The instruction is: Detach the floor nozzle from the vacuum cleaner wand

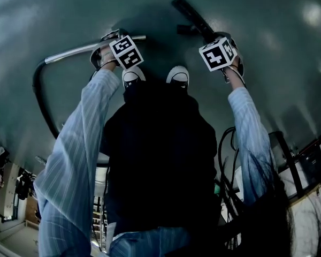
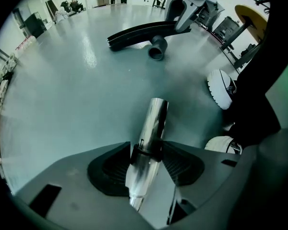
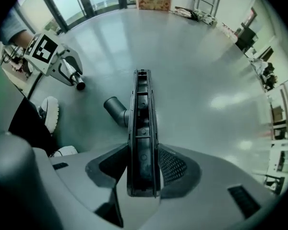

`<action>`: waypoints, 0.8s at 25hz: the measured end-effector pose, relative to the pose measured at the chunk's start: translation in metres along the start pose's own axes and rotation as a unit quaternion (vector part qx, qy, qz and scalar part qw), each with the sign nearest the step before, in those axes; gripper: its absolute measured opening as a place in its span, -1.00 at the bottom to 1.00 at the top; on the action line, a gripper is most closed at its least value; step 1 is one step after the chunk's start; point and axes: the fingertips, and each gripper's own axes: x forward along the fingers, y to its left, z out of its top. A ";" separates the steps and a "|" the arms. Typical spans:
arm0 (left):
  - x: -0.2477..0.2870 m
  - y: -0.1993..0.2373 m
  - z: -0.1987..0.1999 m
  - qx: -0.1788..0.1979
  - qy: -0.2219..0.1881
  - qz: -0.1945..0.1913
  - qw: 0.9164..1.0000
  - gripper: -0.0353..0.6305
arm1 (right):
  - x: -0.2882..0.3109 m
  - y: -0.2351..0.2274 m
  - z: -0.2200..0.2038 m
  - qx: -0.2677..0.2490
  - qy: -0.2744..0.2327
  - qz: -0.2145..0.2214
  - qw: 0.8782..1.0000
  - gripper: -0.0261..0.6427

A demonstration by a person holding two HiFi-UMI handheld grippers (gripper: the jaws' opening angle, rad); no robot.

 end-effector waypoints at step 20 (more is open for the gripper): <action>-0.125 -0.027 -0.026 -0.205 -0.065 -0.015 0.976 -0.32 | -0.107 0.016 -0.018 0.163 -0.036 0.079 0.983 -0.24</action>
